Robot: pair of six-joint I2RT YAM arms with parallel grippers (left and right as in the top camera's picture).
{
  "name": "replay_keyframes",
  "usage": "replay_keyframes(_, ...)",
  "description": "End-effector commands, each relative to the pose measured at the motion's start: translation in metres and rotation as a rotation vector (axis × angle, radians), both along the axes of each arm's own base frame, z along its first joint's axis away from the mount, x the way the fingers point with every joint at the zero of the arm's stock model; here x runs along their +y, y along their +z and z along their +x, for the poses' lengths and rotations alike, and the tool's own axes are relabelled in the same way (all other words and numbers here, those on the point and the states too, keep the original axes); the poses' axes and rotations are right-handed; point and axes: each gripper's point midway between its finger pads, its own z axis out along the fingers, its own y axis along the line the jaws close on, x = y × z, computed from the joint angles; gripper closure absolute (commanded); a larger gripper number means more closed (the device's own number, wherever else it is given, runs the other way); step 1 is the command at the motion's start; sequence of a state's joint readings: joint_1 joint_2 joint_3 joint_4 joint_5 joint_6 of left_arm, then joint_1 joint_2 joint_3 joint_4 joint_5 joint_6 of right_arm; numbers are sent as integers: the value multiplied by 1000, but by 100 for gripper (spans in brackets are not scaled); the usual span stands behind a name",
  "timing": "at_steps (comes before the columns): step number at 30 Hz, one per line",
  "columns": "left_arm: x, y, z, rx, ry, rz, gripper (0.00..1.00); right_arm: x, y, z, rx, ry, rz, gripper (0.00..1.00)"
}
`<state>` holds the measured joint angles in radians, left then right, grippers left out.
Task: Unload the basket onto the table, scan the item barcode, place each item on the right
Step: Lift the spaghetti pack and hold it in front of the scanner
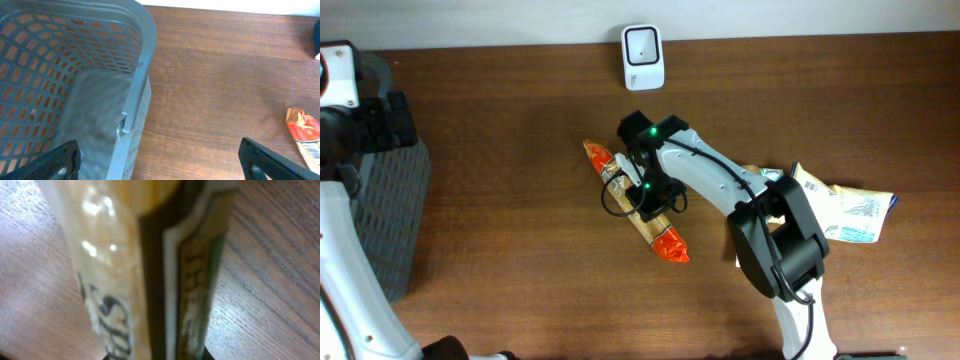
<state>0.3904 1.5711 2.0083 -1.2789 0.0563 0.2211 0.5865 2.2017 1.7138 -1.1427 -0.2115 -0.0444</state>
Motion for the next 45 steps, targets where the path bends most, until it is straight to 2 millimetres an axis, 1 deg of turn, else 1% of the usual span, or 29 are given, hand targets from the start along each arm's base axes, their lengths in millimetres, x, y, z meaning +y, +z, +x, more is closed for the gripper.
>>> replay_keyframes(1,1,1,0,-3,-9,4,1,10,29,18,-4,-6,97,96)
replay_keyframes(2,1,1,0,-3,-9,4,1,21,54,21,18,8,222,96)
replay_keyframes(4,1,1,0,-3,-9,4,1,31,87,27,66,-32,429,96)
replay_keyframes(5,1,1,0,-3,-9,4,1,34,112,23,121,7,621,96)
replay_keyframes(6,1,1,0,-3,-9,4,1,32,130,21,144,42,752,96)
replay_keyframes(7,1,1,0,-3,-9,4,1,22,158,19,143,85,940,96)
replay_keyframes(8,1,1,0,-3,-9,4,1,6,176,22,116,87,1029,96)
replay_keyframes(11,1,1,0,-3,-9,4,1,-25,205,26,70,45,1138,96)
replay_keyframes(13,1,1,0,-3,-9,4,1,-46,226,27,14,23,1172,96)
replay_keyframes(15,1,1,0,-3,-9,4,1,-52,235,27,-21,24,1174,96)
replay_keyframes(17,1,1,0,-3,-9,4,1,-52,237,26,-30,29,1175,96)
replay_keyframes(18,1,1,0,-3,-9,4,1,-54,234,32,-12,-6,1125,96)
replay_keyframes(19,1,1,0,-3,-9,4,1,-59,222,47,0,-91,961,96)
replay_keyframes(20,1,1,0,-3,-9,4,1,-73,212,79,-107,-218,679,96)
replay_keyframes(21,1,1,0,-3,-9,4,1,-85,224,106,-283,-281,477,96)
replay_keyframes(22,1,1,0,-3,-9,4,1,-102,254,141,-564,-352,241,96)
replay_keyframes(23,1,1,0,-3,-9,4,1,-112,270,161,-755,-377,70,96)
replay_keyframes(24,1,1,0,-3,-9,4,1,-115,279,176,-895,-366,-87,96)
replay_keyframes(26,1,1,0,-3,-9,4,1,-110,277,198,-1046,-314,-329,96)
replay_keyframes(27,1,1,0,-3,-9,4,1,-109,272,215,-1123,-300,-463,96)
replay_keyframes(28,1,1,0,-3,-9,4,1,-109,268,225,-1157,-296,-529,96)
replay_keyframes(29,1,1,0,-3,-9,4,1,-109,254,243,-1196,-272,-637,96)
replay_keyframes(30,1,1,0,-3,-9,4,1,-111,243,253,-1214,-270,-710,96)
replay_keyframes(32,1,1,0,-3,-9,4,1,-113,212,275,-1245,-265,-865,96)
replay_keyframes(34,1,1,0,-3,-9,4,1,-111,189,288,-1257,-251,-935,96)
replay_keyframes(36,1,1,0,-3,-9,4,1,-109,158,293,-1234,-225,-971,96)
replay_keyframes(37,1,1,0,-3,-9,4,1,-109,149,294,-1223,-214,-977,96)
replay_keyframes(39,1,1,0,-3,-9,4,1,-108,145,294,-1218,-208,-980,96)
replay_keyframes(45,1,1,0,-3,-9,4,1,-109,146,292,-1219,-216,-997,96)
